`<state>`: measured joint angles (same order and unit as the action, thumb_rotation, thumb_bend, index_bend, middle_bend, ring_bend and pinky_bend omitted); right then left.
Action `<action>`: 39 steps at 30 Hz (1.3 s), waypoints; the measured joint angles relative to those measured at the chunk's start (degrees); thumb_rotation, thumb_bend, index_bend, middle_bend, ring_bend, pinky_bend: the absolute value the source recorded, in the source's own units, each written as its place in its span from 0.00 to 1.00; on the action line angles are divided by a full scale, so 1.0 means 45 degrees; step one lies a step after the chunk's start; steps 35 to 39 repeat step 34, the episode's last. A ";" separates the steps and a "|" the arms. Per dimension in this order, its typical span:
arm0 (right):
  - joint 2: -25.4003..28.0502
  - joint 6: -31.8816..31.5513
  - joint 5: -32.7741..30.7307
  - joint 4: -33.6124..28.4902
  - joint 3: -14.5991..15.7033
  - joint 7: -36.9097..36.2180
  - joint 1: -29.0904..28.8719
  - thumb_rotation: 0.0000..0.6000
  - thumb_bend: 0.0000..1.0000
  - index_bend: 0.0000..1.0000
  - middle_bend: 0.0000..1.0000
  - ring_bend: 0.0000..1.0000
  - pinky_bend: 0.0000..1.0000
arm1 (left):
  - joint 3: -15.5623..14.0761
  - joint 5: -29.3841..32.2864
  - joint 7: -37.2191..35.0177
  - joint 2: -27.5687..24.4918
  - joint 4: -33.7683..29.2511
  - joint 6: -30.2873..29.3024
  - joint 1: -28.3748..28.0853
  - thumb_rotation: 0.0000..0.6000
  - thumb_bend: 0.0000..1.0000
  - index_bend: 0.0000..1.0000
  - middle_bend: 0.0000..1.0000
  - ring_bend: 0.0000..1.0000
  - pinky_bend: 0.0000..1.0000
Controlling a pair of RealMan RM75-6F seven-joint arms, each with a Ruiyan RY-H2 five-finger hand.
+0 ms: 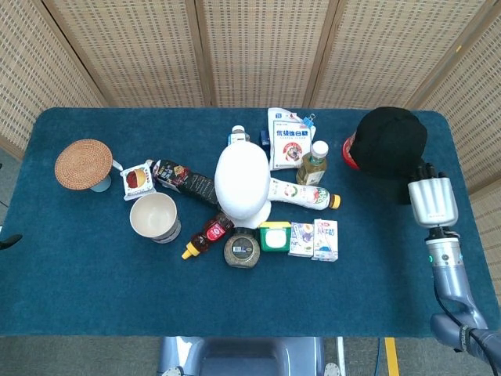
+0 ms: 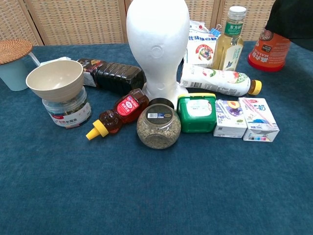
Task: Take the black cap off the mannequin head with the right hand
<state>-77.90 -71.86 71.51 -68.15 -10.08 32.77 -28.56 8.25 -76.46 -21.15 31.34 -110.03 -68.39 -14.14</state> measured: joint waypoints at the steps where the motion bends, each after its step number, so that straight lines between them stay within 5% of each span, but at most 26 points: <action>1: 0.0210 0.0142 -0.0205 -0.0602 0.0021 0.0133 0.0072 1.00 0.00 0.03 0.03 0.02 0.34 | -0.0007 0.0009 0.0005 0.0026 0.0010 0.0022 -0.0008 1.00 0.05 0.00 0.00 0.00 0.05; 8: 0.2278 0.0319 -0.0746 -0.4884 0.0271 0.0384 0.0900 1.00 0.00 0.02 0.00 0.00 0.28 | -0.0166 -0.0172 -0.0159 0.0255 0.0284 0.0033 0.0097 1.00 0.05 0.00 0.00 0.00 0.05; 14: 0.3533 -0.0567 0.0266 -0.6094 0.0510 -0.1167 0.1727 1.00 0.00 0.02 0.00 0.00 0.25 | -0.0408 -0.0358 -0.0224 0.0968 0.0897 -0.0246 0.0375 1.00 0.05 0.00 0.00 0.00 0.05; 20: 0.4043 -0.1315 0.1665 -0.6082 0.1036 -0.2740 0.2454 1.00 0.00 0.03 0.01 0.00 0.21 | -0.0637 -0.0405 0.0612 0.2445 0.1487 -0.1577 0.1004 1.00 0.05 0.00 0.00 0.00 0.05; 31: 0.3002 -0.3757 0.3509 -0.4185 0.1931 -0.4977 0.4107 1.00 0.00 0.03 0.00 0.00 0.14 | -0.1187 -0.1010 0.1028 0.5683 0.3488 -0.3815 0.2385 1.00 0.05 0.00 0.00 0.00 0.05; 39: 0.2647 -0.4504 0.3903 -0.4030 0.2130 -0.5367 0.4673 1.00 0.00 0.03 0.00 0.00 0.13 | -0.1261 -0.1170 0.1214 0.5850 0.3703 -0.3950 0.2475 1.00 0.05 0.00 0.00 0.00 0.05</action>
